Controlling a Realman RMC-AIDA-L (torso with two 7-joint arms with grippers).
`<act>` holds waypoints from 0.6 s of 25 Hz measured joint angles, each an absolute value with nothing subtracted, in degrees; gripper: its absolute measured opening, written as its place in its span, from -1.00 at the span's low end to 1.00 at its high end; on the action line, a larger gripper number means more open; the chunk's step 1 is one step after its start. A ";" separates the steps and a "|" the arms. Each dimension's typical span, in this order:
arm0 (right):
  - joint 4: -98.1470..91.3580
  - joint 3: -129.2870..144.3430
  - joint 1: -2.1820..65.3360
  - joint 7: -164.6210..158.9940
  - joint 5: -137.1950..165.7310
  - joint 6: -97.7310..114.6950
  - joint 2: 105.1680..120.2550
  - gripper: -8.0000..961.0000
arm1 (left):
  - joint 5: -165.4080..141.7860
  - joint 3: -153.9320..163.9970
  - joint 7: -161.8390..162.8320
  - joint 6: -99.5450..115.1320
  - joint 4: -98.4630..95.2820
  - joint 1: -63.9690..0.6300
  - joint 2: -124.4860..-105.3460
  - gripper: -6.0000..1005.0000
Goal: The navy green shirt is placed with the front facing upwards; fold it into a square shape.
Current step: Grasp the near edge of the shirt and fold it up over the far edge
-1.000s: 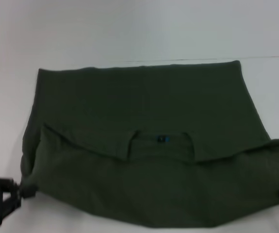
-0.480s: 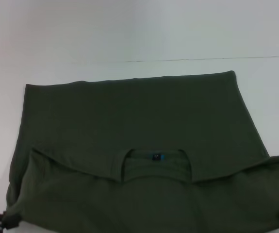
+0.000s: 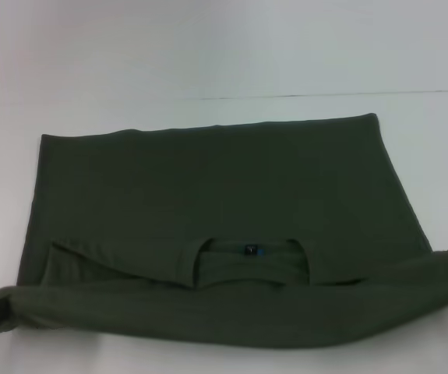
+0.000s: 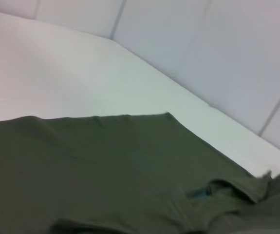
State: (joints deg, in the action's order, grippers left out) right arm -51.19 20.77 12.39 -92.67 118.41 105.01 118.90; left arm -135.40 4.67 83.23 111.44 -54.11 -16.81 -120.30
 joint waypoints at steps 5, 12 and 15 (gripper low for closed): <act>-55.80 20.74 16.91 -104.02 118.92 103.97 118.65 -0.90 | -135.21 2.38 87.15 109.90 -53.46 -18.73 -120.05 -0.85; -56.50 21.37 22.59 -110.26 118.93 97.95 117.75 -0.90 | -134.33 -0.06 93.89 104.64 -50.22 -22.22 -118.80 -0.84; -54.96 22.18 25.07 -110.93 118.99 94.65 117.16 -0.90 | -132.92 -0.07 95.42 102.01 -49.04 -23.73 -118.66 -0.84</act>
